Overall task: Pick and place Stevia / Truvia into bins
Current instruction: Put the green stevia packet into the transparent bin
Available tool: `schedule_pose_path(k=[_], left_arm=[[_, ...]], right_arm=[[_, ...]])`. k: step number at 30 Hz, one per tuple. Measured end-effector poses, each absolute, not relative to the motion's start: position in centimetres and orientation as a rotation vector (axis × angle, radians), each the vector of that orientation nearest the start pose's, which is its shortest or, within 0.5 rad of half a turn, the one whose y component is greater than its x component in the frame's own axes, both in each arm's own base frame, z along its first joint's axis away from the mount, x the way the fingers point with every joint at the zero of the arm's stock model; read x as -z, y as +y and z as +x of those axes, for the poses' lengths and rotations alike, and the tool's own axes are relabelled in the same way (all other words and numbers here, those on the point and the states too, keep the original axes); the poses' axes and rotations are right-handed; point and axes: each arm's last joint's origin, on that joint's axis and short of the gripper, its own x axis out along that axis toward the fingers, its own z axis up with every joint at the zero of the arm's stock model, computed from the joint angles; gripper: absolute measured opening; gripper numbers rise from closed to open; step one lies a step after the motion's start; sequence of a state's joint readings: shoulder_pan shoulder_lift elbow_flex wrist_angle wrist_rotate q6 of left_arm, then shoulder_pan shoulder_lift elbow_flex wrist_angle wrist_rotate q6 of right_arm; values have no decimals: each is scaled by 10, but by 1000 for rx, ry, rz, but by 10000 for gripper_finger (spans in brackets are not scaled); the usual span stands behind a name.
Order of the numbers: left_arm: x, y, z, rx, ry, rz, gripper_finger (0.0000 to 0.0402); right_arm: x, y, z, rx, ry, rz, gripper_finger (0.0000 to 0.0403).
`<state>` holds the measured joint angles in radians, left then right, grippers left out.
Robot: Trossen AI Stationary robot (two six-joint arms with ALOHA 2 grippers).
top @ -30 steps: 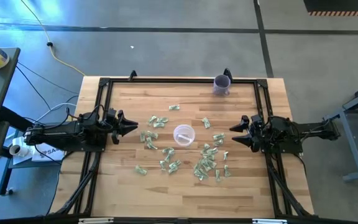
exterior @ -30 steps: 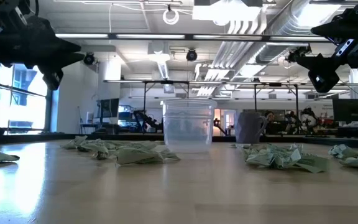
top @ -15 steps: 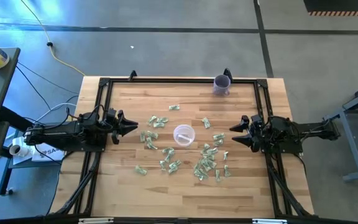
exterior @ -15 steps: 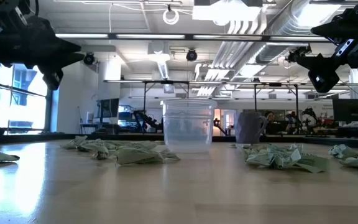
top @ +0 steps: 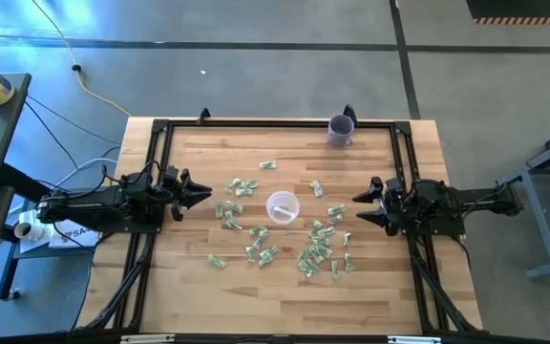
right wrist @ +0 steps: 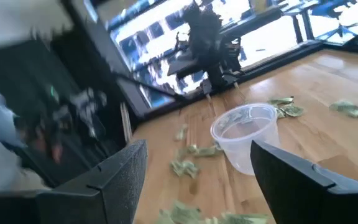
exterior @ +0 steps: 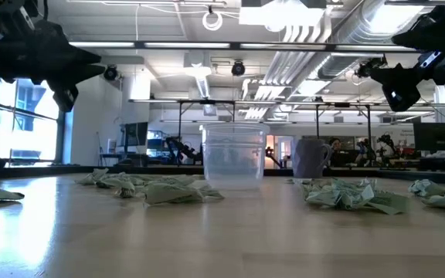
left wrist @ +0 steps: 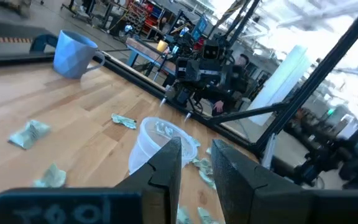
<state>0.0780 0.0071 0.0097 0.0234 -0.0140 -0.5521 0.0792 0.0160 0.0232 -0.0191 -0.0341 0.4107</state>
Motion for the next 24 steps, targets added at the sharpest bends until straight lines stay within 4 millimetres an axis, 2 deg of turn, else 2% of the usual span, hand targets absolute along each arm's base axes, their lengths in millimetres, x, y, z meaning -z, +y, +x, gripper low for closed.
schedule_pose_path(k=[5, 10, 13, 22, 24], left_arm=[[-173, 9, 97, -70, -121, -915, 124], [-173, 9, 97, -82, -138, -1074, 124], [-175, 9, 97, -60, -163, -1229, 124], [-173, 10, 97, -97, -166, -1216, 124], [-173, 10, 97, -96, -166, -1230, 124]], right_arm=[[-171, 10, 97, -148, 27, 372, 277], [-171, 7, 97, -64, 13, 369, 277], [-171, 5, 97, 18, -5, 364, 277], [-177, 0, 96, 167, -82, 325, 277], [-182, -2, 95, 222, -157, 409, 277]])
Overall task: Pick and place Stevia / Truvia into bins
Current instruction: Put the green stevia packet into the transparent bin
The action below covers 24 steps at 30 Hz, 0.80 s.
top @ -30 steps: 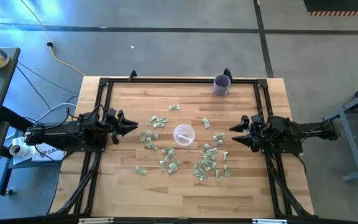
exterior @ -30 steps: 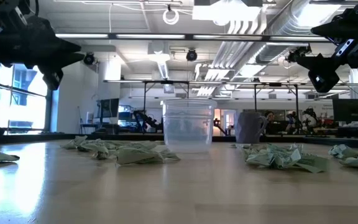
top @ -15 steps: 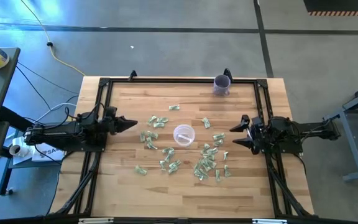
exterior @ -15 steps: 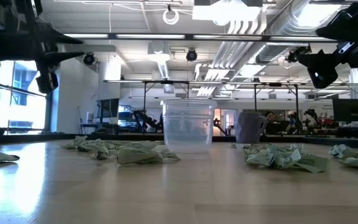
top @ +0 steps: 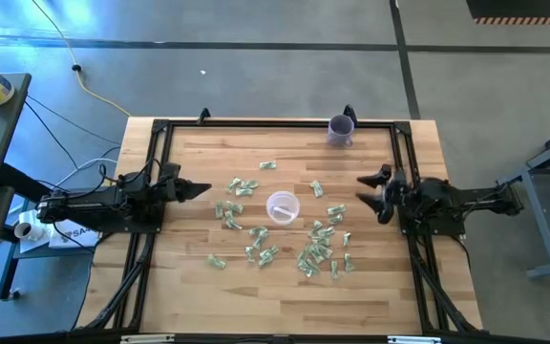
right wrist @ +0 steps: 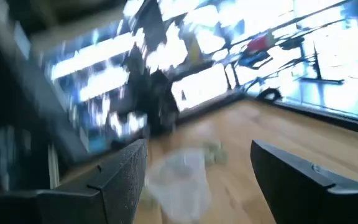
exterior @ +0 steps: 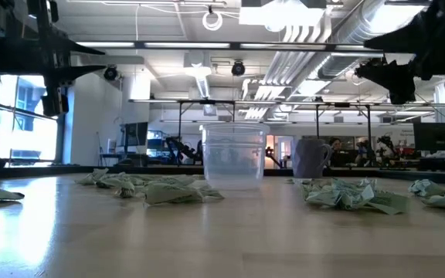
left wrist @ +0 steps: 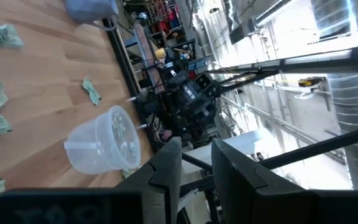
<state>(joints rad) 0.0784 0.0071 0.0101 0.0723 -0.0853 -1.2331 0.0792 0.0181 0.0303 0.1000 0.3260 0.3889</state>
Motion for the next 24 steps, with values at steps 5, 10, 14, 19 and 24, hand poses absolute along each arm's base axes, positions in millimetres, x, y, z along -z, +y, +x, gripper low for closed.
schedule_pose_path(k=[5, 10, 14, 19, 24], left_arm=[[-173, 10, 97, -84, -161, -1258, 124], [-173, 10, 97, -97, -169, -1250, 124], [-173, 10, 97, -103, -173, -1249, 124], [-173, 10, 97, -104, -174, -1248, 124], [-173, 10, 97, -105, -175, -1249, 124]], right_arm=[[-187, -5, 94, 305, -271, 675, 277], [-187, -6, 93, 307, -330, 918, 277], [-189, -7, 92, 311, -371, 981, 277], [-198, -10, 89, 366, -505, 978, 277], [-200, -11, 87, 404, -540, 979, 277]])
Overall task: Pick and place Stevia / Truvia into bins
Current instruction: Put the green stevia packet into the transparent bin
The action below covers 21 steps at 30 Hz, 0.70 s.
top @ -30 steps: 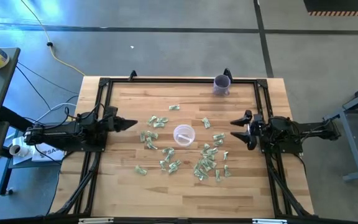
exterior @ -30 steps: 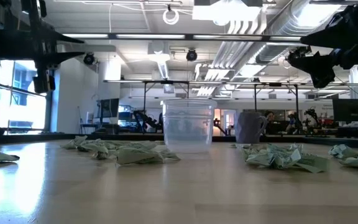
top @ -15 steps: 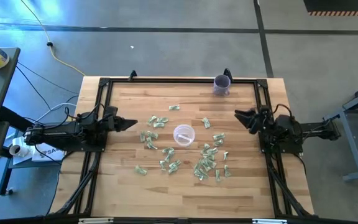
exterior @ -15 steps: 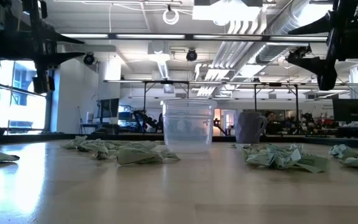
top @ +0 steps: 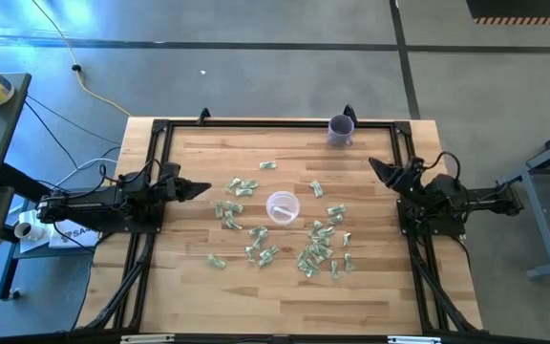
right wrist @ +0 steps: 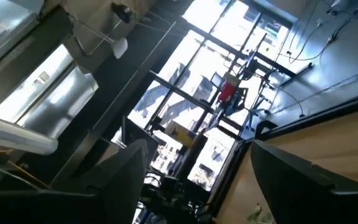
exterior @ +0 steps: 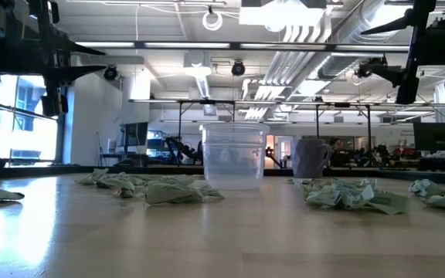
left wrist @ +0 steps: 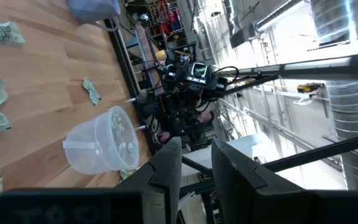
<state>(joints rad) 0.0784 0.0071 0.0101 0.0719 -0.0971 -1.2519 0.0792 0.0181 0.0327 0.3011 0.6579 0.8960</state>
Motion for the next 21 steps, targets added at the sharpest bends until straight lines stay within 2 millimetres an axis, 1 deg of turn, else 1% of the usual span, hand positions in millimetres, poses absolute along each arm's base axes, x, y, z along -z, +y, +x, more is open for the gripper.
schedule_pose_path(k=[4, 7, 13, 17, 19, 21], left_arm=[[-173, 10, 97, -107, -177, -1257, 124], [-173, 11, 96, -125, -190, -1258, 124], [-173, 13, 96, -186, -235, -1257, 124], [-173, 13, 96, -191, -240, -1261, 124], [-173, 13, 96, -192, -240, -1261, 124], [-173, 14, 96, -201, -248, -1261, 124]], right_arm=[[-197, -9, 90, 344, -482, 1001, 277], [-189, -7, 95, 333, -387, 1030, 277], [-167, -5, 108, 402, -149, 1057, 277], [-153, -2, 117, 395, 31, 1061, 277], [-150, -2, 122, 394, 130, 1049, 277], [-151, -2, 127, 393, 191, 1015, 277]])
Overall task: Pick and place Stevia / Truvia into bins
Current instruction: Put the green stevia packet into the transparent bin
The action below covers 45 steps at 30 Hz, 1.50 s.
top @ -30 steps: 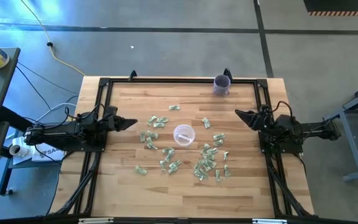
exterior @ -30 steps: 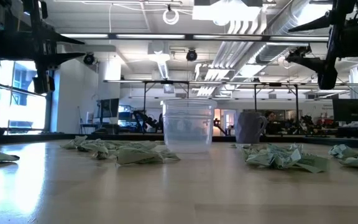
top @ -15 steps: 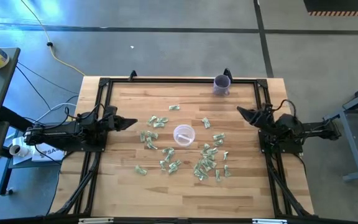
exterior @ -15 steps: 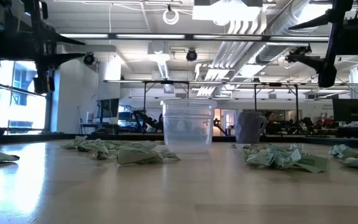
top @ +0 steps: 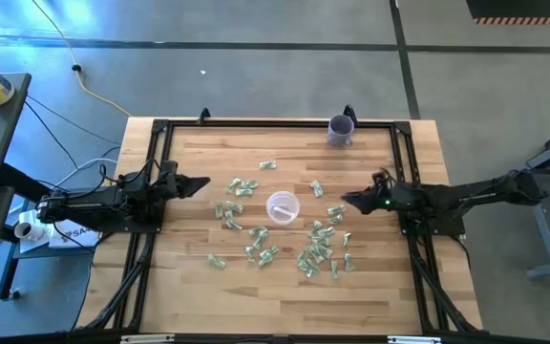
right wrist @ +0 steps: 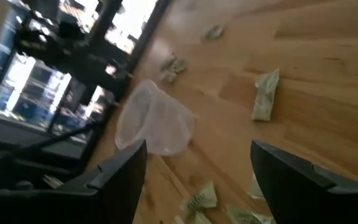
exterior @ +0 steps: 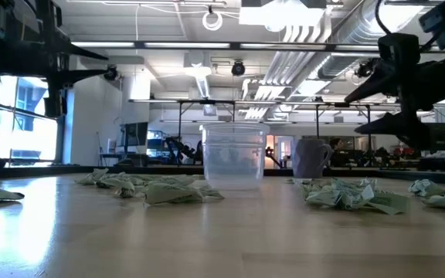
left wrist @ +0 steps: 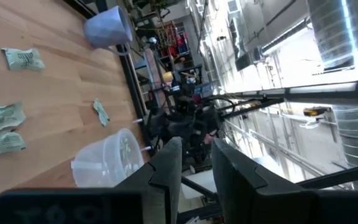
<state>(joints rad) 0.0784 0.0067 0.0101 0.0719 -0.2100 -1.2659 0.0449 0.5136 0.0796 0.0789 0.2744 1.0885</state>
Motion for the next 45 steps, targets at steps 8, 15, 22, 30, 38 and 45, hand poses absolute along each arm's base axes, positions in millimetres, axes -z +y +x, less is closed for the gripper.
schedule_pose_path(k=[8, 15, 22, 30, 38, 45], left_arm=[[-172, 14, 96, -238, -255, -1259, 124], [-171, 14, 96, -234, -220, -1203, 124], [-171, 14, 96, -240, -208, -1115, 124], [-171, 14, 96, -244, -201, -1063, 124], [-171, 14, 96, -237, -197, -1065, 124], [-171, 13, 96, -228, -190, -1065, 124]], right_arm=[[-158, -16, 138, 564, 494, 779, 277], [-165, -30, 157, 561, 650, 677, 277], [-161, -41, 196, 670, 792, 692, 277], [-139, -62, 254, 800, 996, 664, 277], [-133, -84, 293, 790, 1018, 743, 277], [-153, -93, 305, 814, 1004, 770, 277]])
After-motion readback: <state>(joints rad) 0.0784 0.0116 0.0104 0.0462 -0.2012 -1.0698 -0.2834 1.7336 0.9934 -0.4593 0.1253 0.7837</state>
